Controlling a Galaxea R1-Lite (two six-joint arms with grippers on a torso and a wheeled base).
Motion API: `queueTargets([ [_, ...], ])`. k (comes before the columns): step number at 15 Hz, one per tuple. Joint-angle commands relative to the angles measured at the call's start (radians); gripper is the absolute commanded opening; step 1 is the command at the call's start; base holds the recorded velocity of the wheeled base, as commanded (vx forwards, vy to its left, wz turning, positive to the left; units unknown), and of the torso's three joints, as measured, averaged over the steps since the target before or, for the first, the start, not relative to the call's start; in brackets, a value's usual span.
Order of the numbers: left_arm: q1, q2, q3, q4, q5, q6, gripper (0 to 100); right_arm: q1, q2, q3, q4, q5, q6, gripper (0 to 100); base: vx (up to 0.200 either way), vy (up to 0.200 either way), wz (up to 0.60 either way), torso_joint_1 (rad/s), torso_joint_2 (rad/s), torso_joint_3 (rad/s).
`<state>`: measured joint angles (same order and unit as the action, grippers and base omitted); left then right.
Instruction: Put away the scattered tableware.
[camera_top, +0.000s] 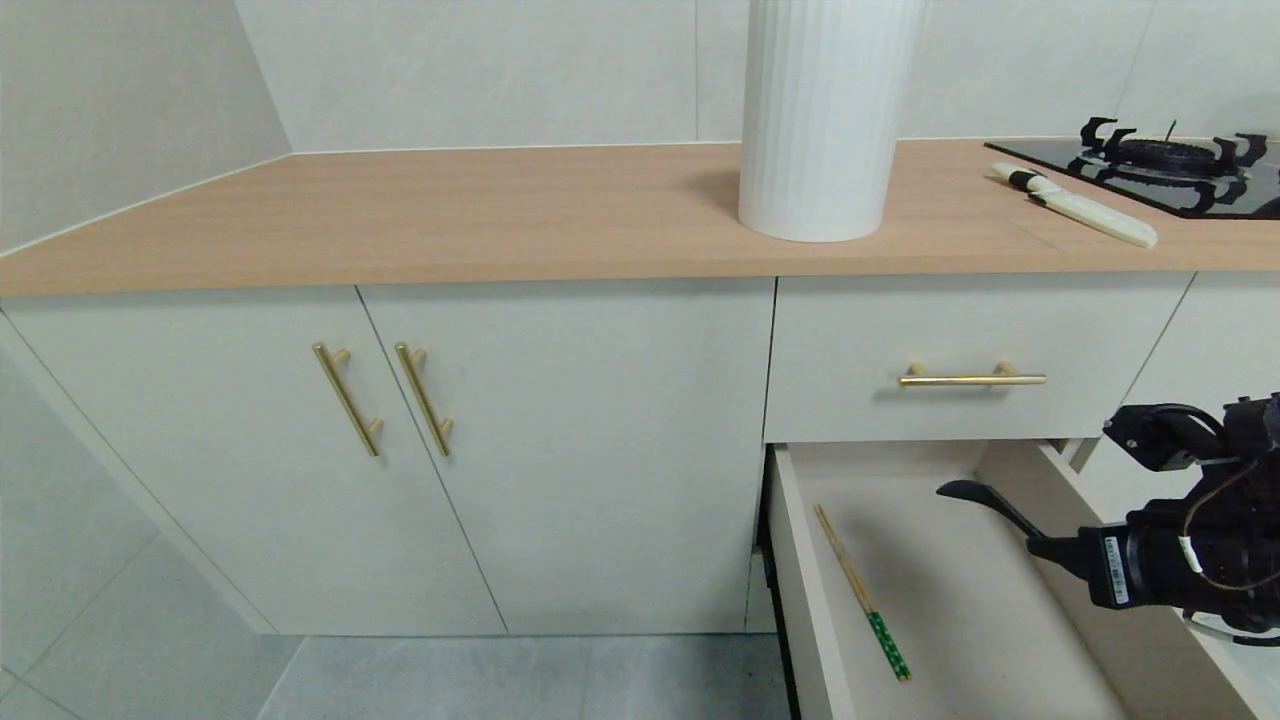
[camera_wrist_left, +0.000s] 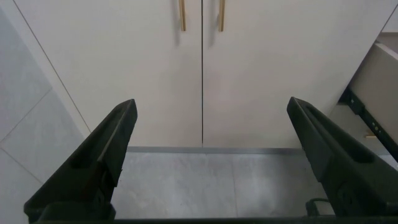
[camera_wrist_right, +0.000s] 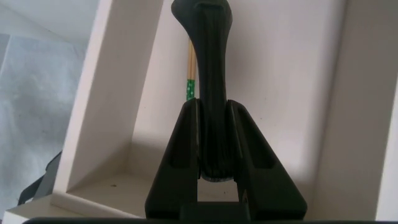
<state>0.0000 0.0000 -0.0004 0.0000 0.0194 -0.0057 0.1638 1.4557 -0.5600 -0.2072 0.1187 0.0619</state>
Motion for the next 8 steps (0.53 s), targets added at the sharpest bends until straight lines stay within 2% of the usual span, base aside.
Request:
queueTargets([
  [1,0.000,0.000,0.000,0.000,0.001,0.000,100,0.000,0.086,0.006,-0.031,-0.002,0.001,0,0.000,0.000,0.00,0.000,0.00,0.000],
  [8,0.000,0.000,0.000,0.000,0.001,0.000,100,0.000,0.422,0.080,-0.347,-0.022,0.007,0,0.000,0.000,0.00,0.000,0.00,0.000],
])
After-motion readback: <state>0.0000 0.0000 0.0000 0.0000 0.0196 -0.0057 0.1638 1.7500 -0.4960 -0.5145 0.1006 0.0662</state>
